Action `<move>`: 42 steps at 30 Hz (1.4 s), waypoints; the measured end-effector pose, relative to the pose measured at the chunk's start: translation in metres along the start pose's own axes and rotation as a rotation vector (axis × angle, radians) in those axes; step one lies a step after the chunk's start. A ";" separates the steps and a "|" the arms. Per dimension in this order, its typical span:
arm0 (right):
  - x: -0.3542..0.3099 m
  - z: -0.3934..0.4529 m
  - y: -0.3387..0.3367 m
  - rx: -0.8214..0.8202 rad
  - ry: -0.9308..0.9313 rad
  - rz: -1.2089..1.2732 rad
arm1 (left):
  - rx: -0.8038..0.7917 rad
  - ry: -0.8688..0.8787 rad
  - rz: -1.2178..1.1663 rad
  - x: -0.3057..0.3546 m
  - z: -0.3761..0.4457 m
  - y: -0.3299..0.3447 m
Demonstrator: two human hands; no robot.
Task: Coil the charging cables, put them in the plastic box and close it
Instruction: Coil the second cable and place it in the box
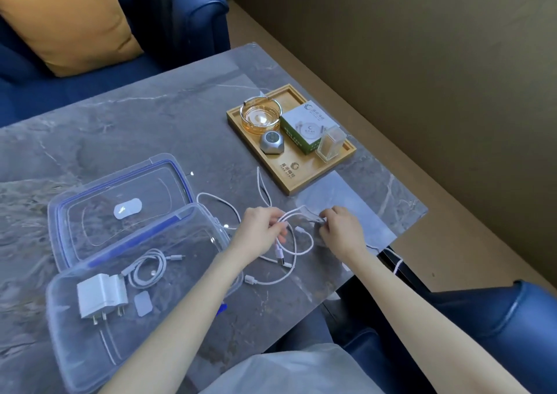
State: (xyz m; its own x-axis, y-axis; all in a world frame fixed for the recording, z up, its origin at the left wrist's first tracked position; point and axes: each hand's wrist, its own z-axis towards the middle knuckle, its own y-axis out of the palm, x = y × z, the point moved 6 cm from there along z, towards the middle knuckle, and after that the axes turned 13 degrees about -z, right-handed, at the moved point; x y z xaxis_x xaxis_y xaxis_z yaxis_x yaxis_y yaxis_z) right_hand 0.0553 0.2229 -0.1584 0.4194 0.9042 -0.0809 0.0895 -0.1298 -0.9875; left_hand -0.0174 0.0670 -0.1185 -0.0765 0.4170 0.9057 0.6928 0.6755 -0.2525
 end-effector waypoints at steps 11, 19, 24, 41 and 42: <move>-0.068 0.038 -0.077 0.228 -0.122 0.239 | 0.276 0.154 -0.643 0.030 -0.039 -0.083; -0.125 0.039 -0.038 0.012 -0.315 0.213 | 0.455 0.055 -0.722 0.000 -0.064 -0.118; -0.137 0.041 -0.032 0.029 -0.331 0.209 | 0.470 -0.013 -0.824 -0.015 -0.075 -0.128; -0.152 0.036 -0.074 0.246 -0.500 0.287 | 0.286 0.004 -1.352 -0.014 -0.092 -0.164; -0.156 0.031 -0.074 0.301 -0.556 0.163 | 0.258 0.012 -1.356 -0.011 -0.092 -0.163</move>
State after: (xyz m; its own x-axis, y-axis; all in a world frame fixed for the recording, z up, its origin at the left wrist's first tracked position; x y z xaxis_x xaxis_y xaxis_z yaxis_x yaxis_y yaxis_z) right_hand -0.0445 0.1039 -0.0773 -0.1309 0.9688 -0.2106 -0.2266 -0.2360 -0.9450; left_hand -0.0634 -0.1038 -0.0560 -0.5706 -0.6560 0.4940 -0.0695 0.6380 0.7669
